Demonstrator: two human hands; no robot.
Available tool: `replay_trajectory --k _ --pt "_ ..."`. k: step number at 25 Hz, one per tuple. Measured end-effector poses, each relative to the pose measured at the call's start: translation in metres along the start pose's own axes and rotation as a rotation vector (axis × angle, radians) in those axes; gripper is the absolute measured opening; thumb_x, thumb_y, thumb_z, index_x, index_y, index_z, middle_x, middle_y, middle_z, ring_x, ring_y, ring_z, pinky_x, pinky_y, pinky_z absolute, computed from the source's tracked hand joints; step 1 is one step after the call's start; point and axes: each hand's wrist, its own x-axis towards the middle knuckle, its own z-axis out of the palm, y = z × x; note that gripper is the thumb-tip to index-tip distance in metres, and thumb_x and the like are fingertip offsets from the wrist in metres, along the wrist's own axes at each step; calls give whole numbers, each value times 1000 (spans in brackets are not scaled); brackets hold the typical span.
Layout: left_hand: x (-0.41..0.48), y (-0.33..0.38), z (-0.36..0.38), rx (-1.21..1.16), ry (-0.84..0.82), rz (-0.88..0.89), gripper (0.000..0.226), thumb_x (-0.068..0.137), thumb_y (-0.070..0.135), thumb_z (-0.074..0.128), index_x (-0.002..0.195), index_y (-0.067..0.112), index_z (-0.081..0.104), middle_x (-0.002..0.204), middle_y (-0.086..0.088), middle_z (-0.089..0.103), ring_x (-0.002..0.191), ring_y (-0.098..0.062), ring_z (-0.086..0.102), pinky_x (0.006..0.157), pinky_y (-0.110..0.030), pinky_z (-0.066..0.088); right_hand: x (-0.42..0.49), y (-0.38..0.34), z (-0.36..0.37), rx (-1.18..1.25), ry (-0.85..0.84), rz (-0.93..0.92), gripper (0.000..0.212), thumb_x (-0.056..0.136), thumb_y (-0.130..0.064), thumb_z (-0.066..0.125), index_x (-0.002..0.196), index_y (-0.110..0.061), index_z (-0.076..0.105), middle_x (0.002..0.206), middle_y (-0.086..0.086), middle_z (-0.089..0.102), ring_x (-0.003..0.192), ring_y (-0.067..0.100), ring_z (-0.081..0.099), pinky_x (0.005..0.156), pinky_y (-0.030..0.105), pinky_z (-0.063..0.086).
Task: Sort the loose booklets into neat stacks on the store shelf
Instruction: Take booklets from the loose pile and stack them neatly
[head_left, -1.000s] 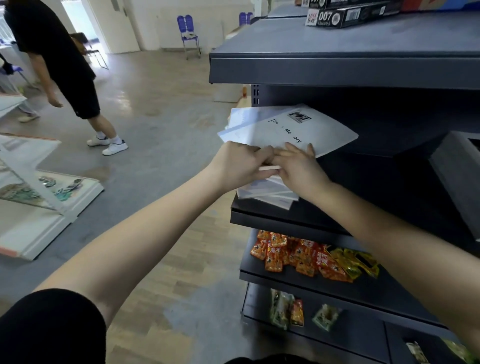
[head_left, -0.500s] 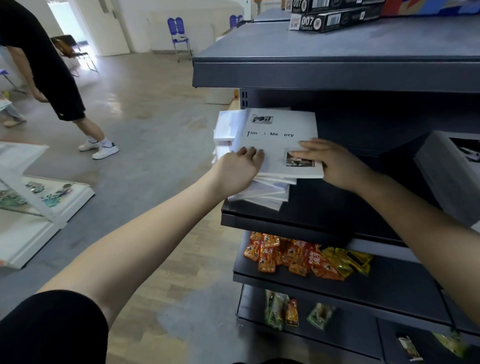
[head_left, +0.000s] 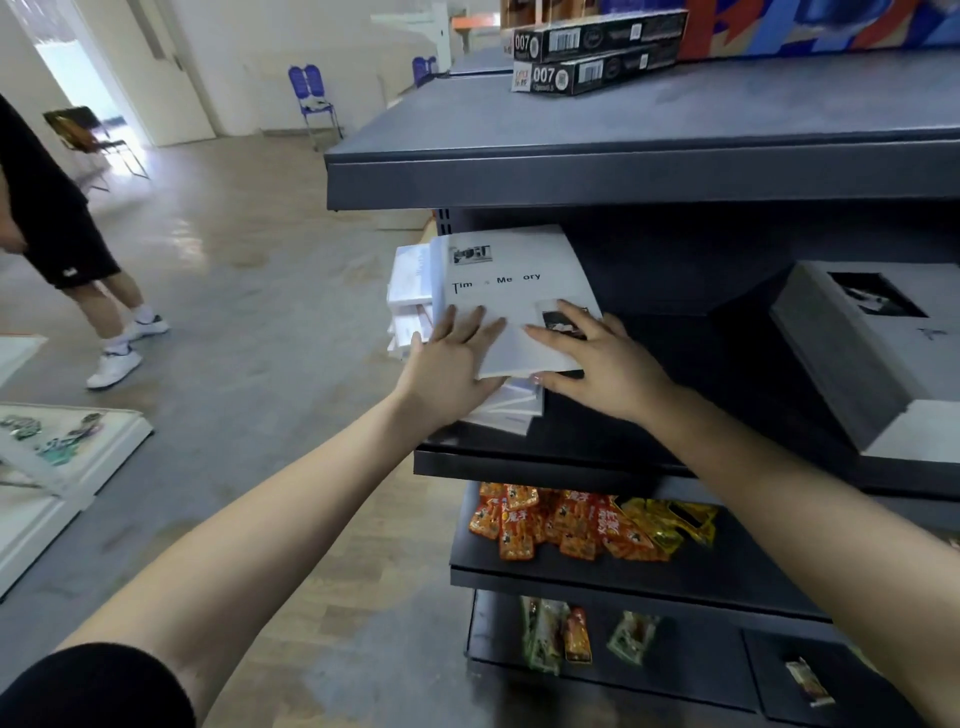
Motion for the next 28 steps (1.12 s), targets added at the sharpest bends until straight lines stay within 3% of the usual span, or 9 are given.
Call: replay_trajectory --k 2,5,8,11,14,17,20,28 --pt "-1 -4 3 -151 115 62 66 89 44 56 145 17 34 153 -15 26 143 -36 17 114 -48 17 1 2 2 16 55 -23 60 83 -62 50 138 -52 29 157 -7 11 136 34 18 103 49 39" --pt "-1 -1 5 -222 214 156 66 81 55 55 130 12 55 140 -18 47 133 -37 39 112 -49 25 1 10 2 81 126 -49 56 82 -54 58 134 -43 44 155 -5 22 135 32 21 109 45 31" --pt "-1 11 4 -230 172 101 75 74 69 41 132 22 54 140 -7 49 134 -30 40 105 -56 37 -4 20 4 138 191 -54 54 79 -47 66 130 -33 53 152 0 30 135 35 23 111 47 29" --pt "1 27 3 -246 276 62 68 75 65 44 124 21 62 129 -7 60 121 -31 52 94 -53 47 -9 32 3 217 272 -104 51 73 -45 71 121 -27 62 145 6 43 128 41 34 103 54 39" --pt "3 52 -1 -324 393 17 61 73 58 53 119 20 66 124 -8 63 113 -33 55 93 -46 50 -11 51 -2 255 374 -180 46 67 -35 81 109 -22 70 134 11 54 119 44 45 94 55 47" --pt "10 81 -2 -404 477 32 48 72 46 65 111 17 70 126 -11 61 112 -35 55 97 -40 46 -21 75 -14 242 455 -226 43 64 -32 82 104 -18 73 129 13 58 116 44 49 95 50 47" --pt "26 114 -1 -408 483 84 44 76 45 62 108 16 72 129 -10 59 116 -34 55 99 -42 46 -41 104 -29 239 508 -213 44 64 -35 79 105 -18 72 128 15 58 116 45 49 97 44 43" --pt "81 247 0 -520 504 236 46 76 46 60 111 17 70 130 -2 59 120 -26 52 92 -51 48 -120 224 -81 50 586 -161 45 72 -48 67 108 -22 70 129 13 57 112 43 55 96 50 45"
